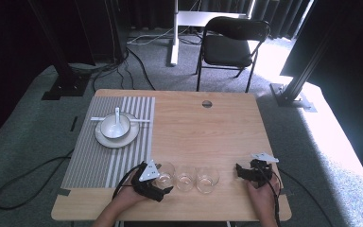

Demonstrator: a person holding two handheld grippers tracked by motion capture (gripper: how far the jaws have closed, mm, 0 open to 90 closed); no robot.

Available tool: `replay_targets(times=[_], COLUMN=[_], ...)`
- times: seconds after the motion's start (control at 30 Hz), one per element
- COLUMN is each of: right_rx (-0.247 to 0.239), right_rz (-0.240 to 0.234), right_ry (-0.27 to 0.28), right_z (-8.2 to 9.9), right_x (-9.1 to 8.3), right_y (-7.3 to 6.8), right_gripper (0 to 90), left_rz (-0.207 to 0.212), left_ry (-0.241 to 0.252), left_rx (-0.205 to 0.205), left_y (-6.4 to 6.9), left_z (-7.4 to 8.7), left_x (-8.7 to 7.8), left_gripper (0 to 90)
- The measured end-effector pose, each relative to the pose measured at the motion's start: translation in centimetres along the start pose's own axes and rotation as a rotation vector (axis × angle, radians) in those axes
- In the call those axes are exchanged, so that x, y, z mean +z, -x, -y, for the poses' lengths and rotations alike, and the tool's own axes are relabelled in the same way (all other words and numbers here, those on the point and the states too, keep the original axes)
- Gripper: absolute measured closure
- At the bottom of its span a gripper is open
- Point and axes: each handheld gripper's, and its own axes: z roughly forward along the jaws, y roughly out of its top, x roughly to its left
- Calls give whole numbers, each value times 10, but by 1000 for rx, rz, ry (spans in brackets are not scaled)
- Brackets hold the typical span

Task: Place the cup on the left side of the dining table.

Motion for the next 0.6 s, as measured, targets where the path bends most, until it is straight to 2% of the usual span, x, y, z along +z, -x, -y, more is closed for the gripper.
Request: replay_targets(times=[0.03, 0.1, 0.13, 0.33, 0.5, 0.6], right_rx=[1, 2, 3, 6, 6, 6], right_rz=[0, 1, 1, 5, 5, 6], right_ry=[0, 1, 0, 0, 0, 0], right_z=[0, 0, 0, 1, 1, 1], right_x=[0, 0, 0, -1, -1, -1], right_y=[0, 0, 0, -1, -1, -1], right_gripper=[123, 123, 123, 123, 123, 123], left_rz=[10, -6, 1, -47, -28, -35], left_ry=[5, 8, 7, -2, -2, -4], left_rx=[0, 13, 9, 24, -2, -3], left_y=[-1, -1, -2, 0, -2, -1], left_z=[0, -1, -1, -2, -1, -1], left_x=[1, 3, 4, 10, 10, 10], left_gripper=[86, 124, 130, 183, 205, 207])
